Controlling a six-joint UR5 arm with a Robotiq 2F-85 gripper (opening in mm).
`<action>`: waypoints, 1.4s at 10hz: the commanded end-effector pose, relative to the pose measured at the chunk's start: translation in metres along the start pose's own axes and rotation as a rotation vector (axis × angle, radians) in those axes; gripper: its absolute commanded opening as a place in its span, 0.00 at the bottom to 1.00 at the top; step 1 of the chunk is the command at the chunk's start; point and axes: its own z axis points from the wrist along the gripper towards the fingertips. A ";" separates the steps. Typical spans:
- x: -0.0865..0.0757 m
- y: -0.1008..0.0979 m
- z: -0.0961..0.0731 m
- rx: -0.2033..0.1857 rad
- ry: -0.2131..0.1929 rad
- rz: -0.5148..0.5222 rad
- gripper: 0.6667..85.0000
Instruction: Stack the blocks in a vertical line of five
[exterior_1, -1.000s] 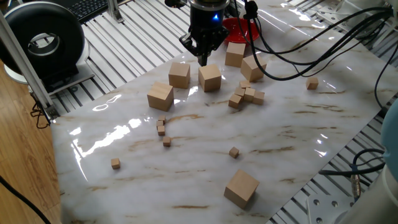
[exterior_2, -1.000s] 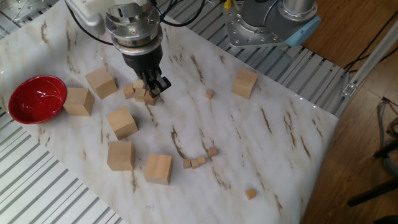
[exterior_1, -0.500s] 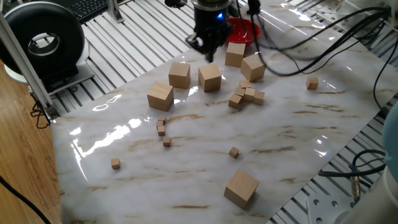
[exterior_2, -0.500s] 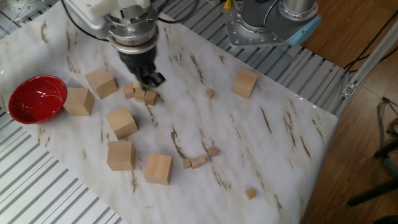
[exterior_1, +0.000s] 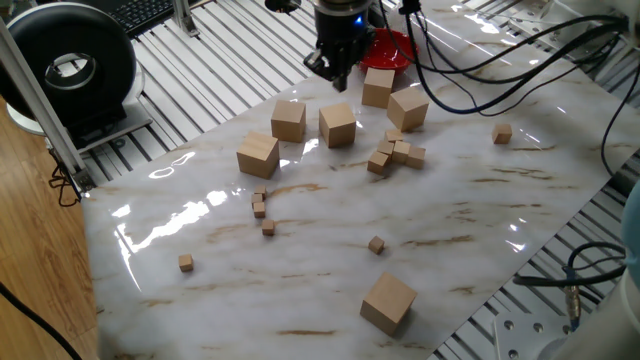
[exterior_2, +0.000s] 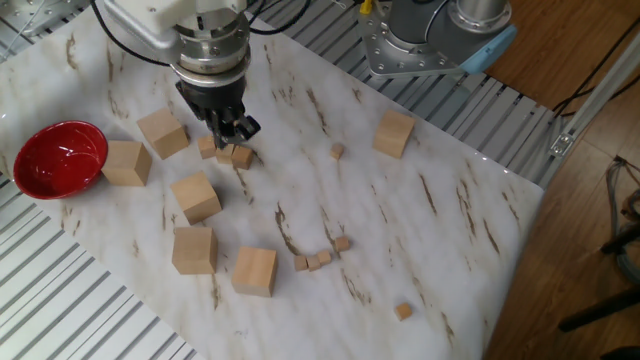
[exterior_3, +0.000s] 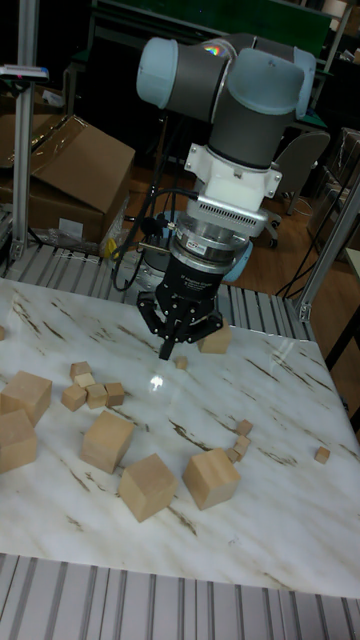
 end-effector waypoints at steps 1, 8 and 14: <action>-0.004 0.012 -0.002 -0.051 -0.012 0.041 0.00; -0.006 0.009 0.000 -0.055 0.018 0.021 0.00; -0.095 0.005 0.003 -0.020 0.027 -0.160 0.00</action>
